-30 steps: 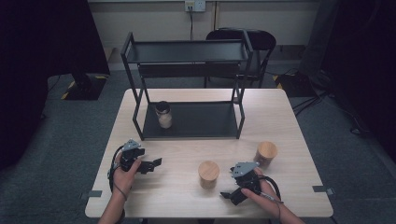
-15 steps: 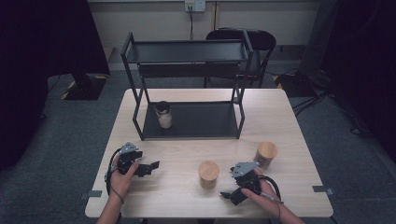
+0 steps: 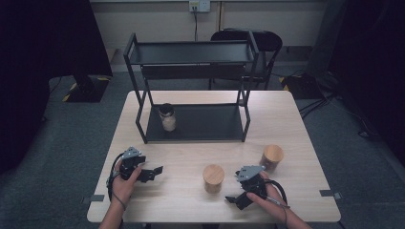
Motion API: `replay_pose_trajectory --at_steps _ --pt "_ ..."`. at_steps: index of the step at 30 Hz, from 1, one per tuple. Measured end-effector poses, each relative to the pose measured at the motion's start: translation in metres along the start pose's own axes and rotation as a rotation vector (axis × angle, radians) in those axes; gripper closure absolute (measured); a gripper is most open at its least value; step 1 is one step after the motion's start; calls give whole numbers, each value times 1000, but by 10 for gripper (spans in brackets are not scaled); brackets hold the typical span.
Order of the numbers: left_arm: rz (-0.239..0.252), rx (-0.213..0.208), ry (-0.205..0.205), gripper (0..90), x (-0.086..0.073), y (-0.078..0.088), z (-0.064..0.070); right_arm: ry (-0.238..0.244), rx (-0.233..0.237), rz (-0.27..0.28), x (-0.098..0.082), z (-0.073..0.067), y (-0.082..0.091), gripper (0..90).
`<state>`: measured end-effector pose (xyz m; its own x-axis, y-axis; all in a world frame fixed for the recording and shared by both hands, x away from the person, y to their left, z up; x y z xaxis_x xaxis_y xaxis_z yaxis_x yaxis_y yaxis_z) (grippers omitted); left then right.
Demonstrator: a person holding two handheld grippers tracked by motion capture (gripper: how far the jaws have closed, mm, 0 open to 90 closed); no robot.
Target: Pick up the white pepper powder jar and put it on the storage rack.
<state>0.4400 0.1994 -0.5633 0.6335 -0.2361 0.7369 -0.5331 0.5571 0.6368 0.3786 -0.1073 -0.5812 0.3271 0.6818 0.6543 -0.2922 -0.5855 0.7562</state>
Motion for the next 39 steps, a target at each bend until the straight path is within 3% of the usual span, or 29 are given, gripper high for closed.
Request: replay_pose_trajectory --at_steps 39 --pt "4 19 3 28 -10 18 -8 -1 0 0 0 0 0 0"
Point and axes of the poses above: each handheld gripper's, and its own axes: y roughly backward along the jaws, x roughly out of its top, z roughly to its right, the point moved 10 cm from there along -y, roughly forward along the jaws, and after that the axes turned 4 degrees about -z, right-handed, at the moved point
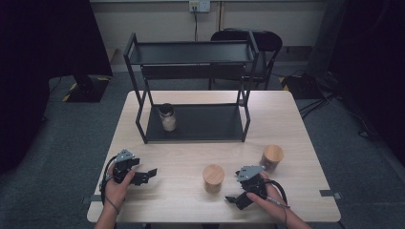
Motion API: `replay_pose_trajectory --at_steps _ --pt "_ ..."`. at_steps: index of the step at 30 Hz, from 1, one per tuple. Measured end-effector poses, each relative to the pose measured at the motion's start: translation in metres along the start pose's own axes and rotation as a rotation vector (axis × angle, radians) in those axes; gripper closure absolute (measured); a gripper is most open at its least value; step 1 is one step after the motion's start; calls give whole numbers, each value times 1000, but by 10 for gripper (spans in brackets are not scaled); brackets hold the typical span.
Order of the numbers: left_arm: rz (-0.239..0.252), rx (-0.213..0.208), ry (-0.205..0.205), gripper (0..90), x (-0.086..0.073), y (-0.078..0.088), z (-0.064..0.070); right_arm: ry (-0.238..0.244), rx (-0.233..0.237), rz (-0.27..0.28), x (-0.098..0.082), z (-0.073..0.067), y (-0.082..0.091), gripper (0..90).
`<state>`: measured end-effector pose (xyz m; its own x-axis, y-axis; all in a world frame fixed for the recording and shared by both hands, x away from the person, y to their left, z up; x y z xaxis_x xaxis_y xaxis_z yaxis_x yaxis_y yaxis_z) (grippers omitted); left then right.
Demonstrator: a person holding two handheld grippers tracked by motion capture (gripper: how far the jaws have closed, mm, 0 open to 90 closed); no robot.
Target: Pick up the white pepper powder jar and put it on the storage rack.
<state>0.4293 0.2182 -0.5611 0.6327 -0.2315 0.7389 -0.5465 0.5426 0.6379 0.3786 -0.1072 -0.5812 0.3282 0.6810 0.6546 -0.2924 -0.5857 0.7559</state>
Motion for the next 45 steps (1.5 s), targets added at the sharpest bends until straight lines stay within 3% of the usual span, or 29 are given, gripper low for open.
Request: replay_pose_trajectory --at_steps 45 --pt "-22 31 -8 28 -18 16 -10 0 0 0 0 0 0 0"
Point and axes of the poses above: each handheld gripper's, and its own axes: y roughly backward along the jaws, x roughly out of its top, z roughly to its right, the point moved 10 cm from there along -y, roughly forward along the jaws, and after that the axes turned 4 degrees about -z, right-handed, at the moved point
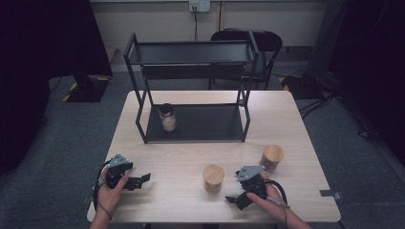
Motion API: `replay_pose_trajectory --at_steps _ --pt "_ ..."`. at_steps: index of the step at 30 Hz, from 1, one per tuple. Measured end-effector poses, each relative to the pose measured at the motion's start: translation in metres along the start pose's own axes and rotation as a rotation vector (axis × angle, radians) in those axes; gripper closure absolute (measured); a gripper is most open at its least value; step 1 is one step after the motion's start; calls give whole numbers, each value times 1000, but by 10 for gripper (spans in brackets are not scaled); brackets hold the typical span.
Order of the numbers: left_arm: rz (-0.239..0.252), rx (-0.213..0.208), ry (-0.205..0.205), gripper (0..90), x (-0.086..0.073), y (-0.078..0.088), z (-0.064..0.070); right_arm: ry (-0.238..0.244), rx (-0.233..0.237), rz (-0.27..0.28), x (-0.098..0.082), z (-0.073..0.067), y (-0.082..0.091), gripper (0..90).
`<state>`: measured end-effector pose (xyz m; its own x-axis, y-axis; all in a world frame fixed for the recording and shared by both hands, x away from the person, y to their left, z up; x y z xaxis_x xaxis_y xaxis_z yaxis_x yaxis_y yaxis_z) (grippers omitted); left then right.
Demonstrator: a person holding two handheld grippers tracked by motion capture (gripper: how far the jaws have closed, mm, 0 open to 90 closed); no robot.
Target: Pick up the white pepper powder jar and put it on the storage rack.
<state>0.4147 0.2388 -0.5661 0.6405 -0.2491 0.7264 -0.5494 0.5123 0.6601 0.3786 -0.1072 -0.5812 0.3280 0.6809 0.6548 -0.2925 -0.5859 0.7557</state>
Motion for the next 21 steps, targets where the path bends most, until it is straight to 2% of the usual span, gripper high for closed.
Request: replay_pose_trajectory --at_steps 21 --pt "-9 17 -1 28 -8 6 -4 0 0 0 0 0 0 0"
Point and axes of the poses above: each handheld gripper's, and its own axes: y roughly backward along the jaws, x roughly out of its top, z roughly to its right, the point moved 10 cm from there along -y, roughly forward along the jaws, and after that the axes turned 4 degrees about -z, right-handed, at the moved point
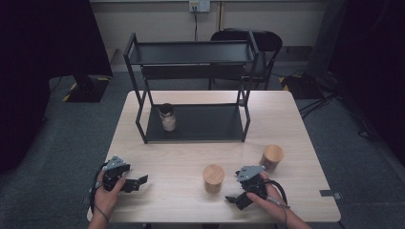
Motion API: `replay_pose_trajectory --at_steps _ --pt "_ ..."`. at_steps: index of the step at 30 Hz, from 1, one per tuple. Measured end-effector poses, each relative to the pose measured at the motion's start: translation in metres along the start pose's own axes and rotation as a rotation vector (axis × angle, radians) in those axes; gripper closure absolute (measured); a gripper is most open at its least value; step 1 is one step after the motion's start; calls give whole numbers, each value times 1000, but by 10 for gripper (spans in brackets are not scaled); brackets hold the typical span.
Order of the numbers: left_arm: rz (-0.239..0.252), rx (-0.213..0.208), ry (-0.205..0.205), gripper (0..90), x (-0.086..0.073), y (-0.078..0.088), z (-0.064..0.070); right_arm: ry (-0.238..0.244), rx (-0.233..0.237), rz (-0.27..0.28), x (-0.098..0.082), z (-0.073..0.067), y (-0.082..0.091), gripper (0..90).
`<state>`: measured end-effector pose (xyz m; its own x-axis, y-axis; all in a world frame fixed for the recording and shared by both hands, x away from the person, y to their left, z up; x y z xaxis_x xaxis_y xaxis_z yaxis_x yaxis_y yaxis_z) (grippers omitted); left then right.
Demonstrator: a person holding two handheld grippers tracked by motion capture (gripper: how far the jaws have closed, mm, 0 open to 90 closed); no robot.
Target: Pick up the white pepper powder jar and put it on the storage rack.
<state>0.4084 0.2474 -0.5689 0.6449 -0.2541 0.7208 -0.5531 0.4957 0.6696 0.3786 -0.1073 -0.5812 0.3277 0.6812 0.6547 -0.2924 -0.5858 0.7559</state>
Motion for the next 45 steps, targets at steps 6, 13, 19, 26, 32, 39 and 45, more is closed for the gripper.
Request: replay_pose_trajectory --at_steps 6,13,19,26,32,39,45 --pt "-5 6 -2 28 -3 1 -1 0 0 0 0 0 0 0" --pt "-17 18 -6 28 -7 3 -3 0 0 0 0 0 0 0" --pt "-25 26 -12 28 -10 4 -5 0 0 0 0 0 0 0" --pt "-30 31 -20 27 -11 4 -5 1 0 0 0 0 0 0" --pt "-39 36 -38 22 -13 5 -5 1 0 0 0 0 0 0" --pt "-63 53 -81 13 -15 4 -4 1 0 0 0 0 0 0" --pt "-88 76 -136 5 -18 3 -3 0 0 0 0 0 0 0"
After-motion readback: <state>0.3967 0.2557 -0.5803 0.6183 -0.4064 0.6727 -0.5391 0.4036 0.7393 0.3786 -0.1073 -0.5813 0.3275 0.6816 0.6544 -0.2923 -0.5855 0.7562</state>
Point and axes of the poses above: each handheld gripper's, and its own axes: y roughly backward along the jaws, x roughly out of its top, z roughly to its right, the point moved 10 cm from there along -y, roughly forward along the jaws, and after that the axes turned 4 degrees about -z, right-handed, at the moved point
